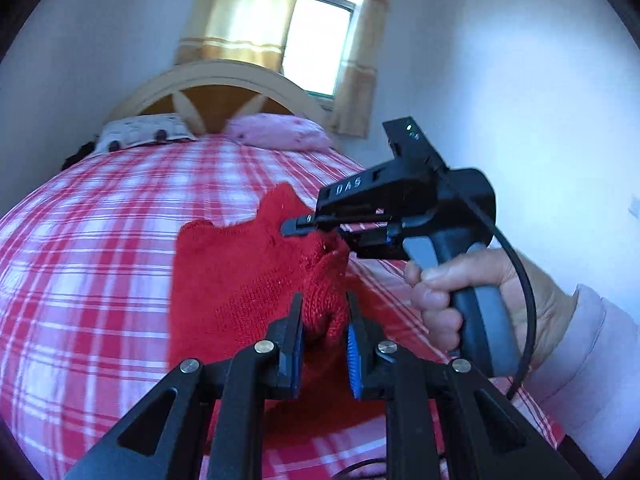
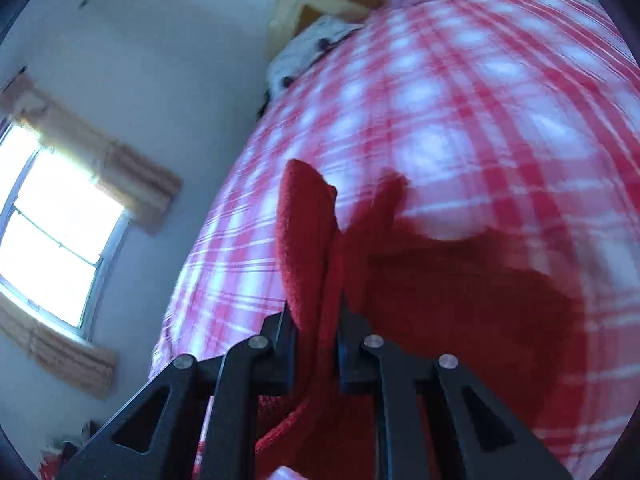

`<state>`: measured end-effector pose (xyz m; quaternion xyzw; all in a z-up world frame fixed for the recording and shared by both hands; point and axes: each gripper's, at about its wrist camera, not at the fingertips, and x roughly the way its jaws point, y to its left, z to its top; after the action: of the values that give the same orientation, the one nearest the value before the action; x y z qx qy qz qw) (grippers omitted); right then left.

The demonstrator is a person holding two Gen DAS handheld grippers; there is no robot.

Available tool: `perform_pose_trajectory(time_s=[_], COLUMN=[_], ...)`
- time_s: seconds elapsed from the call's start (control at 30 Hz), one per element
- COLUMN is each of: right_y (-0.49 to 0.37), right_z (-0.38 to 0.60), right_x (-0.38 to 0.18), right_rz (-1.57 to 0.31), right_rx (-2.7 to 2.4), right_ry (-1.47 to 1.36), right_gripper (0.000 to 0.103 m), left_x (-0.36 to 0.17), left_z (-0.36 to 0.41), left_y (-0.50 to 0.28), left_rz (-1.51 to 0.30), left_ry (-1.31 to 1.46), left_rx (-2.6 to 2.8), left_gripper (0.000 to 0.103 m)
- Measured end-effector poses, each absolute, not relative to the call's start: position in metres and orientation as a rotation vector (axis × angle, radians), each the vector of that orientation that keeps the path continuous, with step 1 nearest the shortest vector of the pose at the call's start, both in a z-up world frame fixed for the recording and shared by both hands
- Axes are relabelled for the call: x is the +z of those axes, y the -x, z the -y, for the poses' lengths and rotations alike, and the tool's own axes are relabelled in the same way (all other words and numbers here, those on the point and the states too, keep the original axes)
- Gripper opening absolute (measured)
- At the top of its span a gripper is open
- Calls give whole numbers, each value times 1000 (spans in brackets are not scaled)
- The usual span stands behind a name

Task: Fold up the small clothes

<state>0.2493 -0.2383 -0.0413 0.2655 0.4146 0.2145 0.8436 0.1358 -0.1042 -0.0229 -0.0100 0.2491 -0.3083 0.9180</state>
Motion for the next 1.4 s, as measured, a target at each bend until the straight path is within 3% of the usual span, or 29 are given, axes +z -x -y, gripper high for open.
perform_pose_trajectory(time_s=[0.47, 0.53, 0.63, 0.7, 0.77, 0.93, 1.1, 1.27, 1.4], right_y=[-246, -245, -233, -217, -189, -106, -55, -68, -82], right_z=[300, 304, 319, 331, 346, 358, 325, 279, 261], right_x=[-98, -112, -115, -104, -91, -61, -49, -67, -85], right_rz=[-886, -896, -845, -812, -758, -677, -683, -714, -746], right_rx=[430, 413, 396, 359, 328, 314, 365, 357, 353], right_ry=[-579, -580, -633, -631, -656, -600, -505, -393, -384], right_gripper=[18, 22, 33, 44, 63, 63, 53, 48, 48], left_x=[-62, -67, -62, -56, -50, -39, -44, -55, -52], left_z=[166, 165, 148, 126, 103, 43, 19, 16, 18], left_y=[-142, -142, -129, -121, -113, -104, -158, -181, -143], left_rz=[-631, -680, -721, -738, -727, -668, -744, -843, -761], left_ry=[-164, -176, -167, -154, -141, -67, 49, 149, 3], left_rx=[-665, -682, -771, -835, -881, -867, -620, -571, -643], left_gripper=[18, 19, 31, 50, 66, 70, 70, 70, 70])
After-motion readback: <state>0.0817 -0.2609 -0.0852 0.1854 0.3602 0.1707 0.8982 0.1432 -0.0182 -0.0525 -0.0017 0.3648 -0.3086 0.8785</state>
